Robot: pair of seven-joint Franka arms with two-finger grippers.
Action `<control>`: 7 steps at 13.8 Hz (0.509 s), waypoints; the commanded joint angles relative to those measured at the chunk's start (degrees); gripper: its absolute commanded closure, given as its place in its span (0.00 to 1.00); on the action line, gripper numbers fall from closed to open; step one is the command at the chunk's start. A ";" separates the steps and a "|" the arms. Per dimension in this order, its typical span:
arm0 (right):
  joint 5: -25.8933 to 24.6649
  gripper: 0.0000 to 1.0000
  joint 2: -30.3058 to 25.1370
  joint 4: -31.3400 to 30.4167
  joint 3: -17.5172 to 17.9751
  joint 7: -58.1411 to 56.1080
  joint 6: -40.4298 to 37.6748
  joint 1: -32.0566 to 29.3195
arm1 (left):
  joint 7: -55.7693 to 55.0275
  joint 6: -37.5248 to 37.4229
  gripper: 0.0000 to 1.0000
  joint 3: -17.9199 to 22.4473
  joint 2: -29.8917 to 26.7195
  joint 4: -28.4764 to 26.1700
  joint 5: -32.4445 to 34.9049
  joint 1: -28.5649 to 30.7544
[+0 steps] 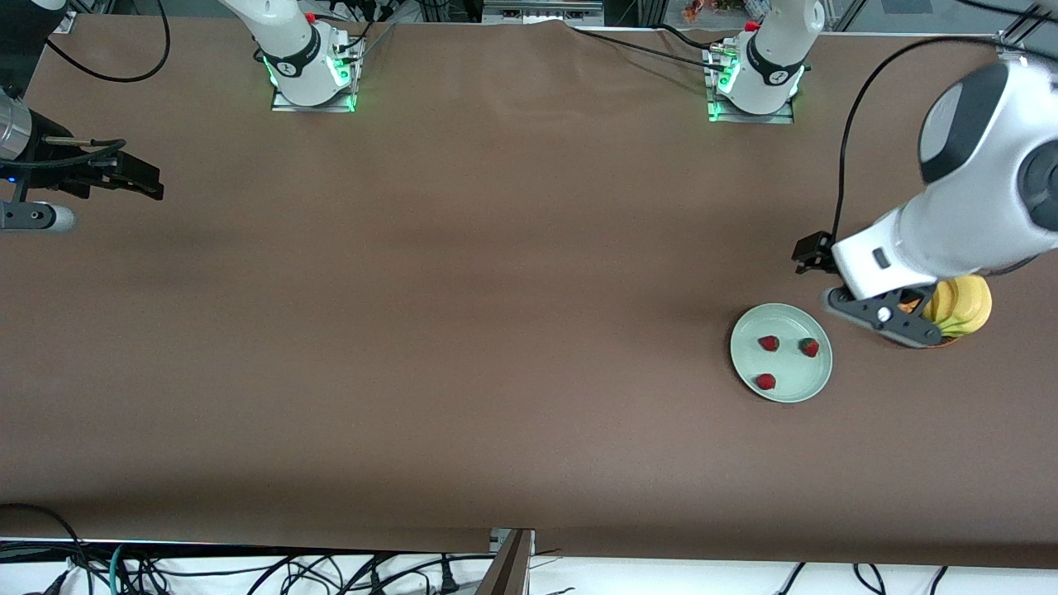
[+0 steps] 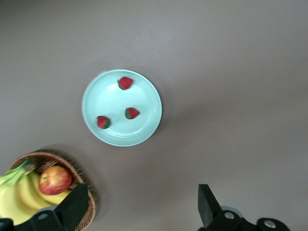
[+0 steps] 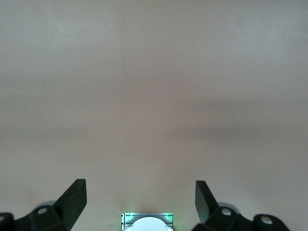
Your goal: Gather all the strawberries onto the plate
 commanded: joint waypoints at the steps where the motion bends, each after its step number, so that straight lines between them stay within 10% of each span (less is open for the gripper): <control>1: -0.71 0.00 -0.44 0.08 0.36 0.20 0.17 -0.58 | -1.99 -0.84 0.00 5.10 -6.72 -2.58 -4.51 -0.36; 4: -0.36 0.00 -0.44 0.08 0.45 0.20 0.26 -0.49 | -4.90 1.87 0.00 26.88 -13.24 -8.38 -8.85 -17.81; 7: -0.18 0.00 -0.44 0.00 0.80 -0.15 2.02 -0.06 | -5.34 11.27 0.00 27.46 -20.17 -19.87 -8.32 -17.94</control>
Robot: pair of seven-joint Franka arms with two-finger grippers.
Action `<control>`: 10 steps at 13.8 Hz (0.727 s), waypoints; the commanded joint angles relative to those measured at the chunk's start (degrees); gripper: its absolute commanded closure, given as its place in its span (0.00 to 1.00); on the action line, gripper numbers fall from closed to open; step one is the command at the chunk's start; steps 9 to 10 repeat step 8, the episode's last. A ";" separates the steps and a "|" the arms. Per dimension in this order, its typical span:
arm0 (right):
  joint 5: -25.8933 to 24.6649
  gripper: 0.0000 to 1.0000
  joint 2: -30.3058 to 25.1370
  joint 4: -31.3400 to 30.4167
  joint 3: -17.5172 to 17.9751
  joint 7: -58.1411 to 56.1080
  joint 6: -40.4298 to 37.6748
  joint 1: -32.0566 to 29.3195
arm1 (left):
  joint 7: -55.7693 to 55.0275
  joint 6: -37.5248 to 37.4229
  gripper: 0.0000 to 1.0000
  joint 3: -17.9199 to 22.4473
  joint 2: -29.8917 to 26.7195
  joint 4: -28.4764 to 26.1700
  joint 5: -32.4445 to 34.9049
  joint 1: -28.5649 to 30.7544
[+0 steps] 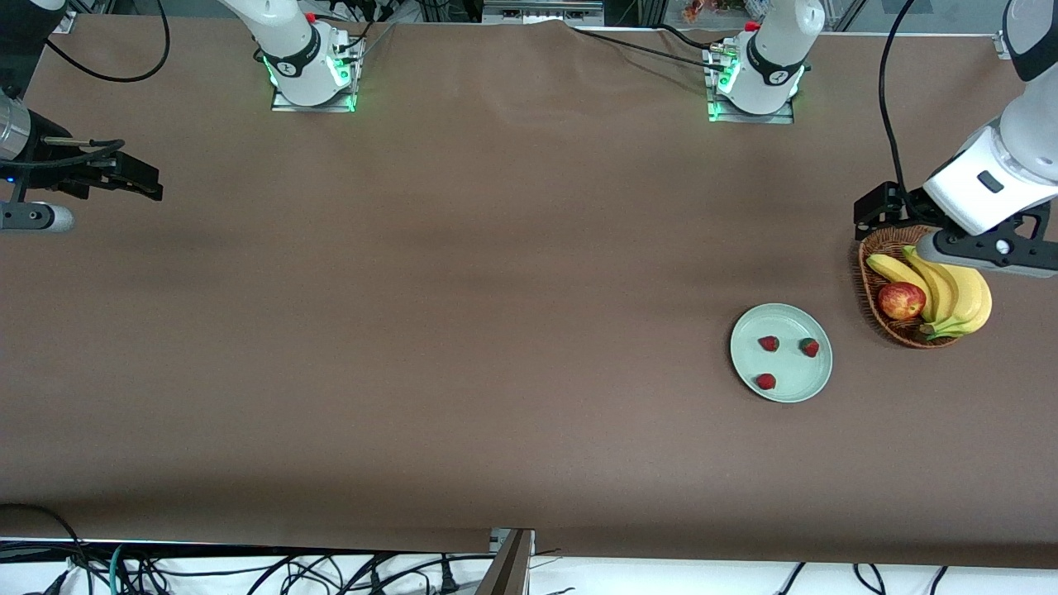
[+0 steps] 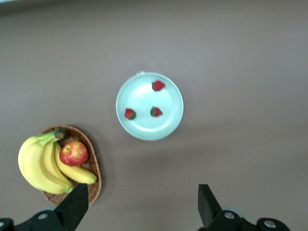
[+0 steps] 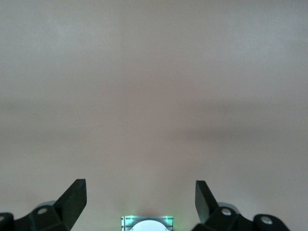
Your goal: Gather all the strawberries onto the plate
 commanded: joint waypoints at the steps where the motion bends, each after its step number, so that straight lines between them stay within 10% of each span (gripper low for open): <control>1: -0.36 0.00 -0.44 -0.01 0.90 -0.15 0.61 0.20 | -1.25 5.17 0.00 1.32 -6.93 -10.95 -0.77 -1.31; 10: -0.63 0.00 -0.44 0.08 0.73 -0.06 1.05 0.29 | -1.08 4.64 0.00 2.46 -6.76 -11.05 -1.30 -1.40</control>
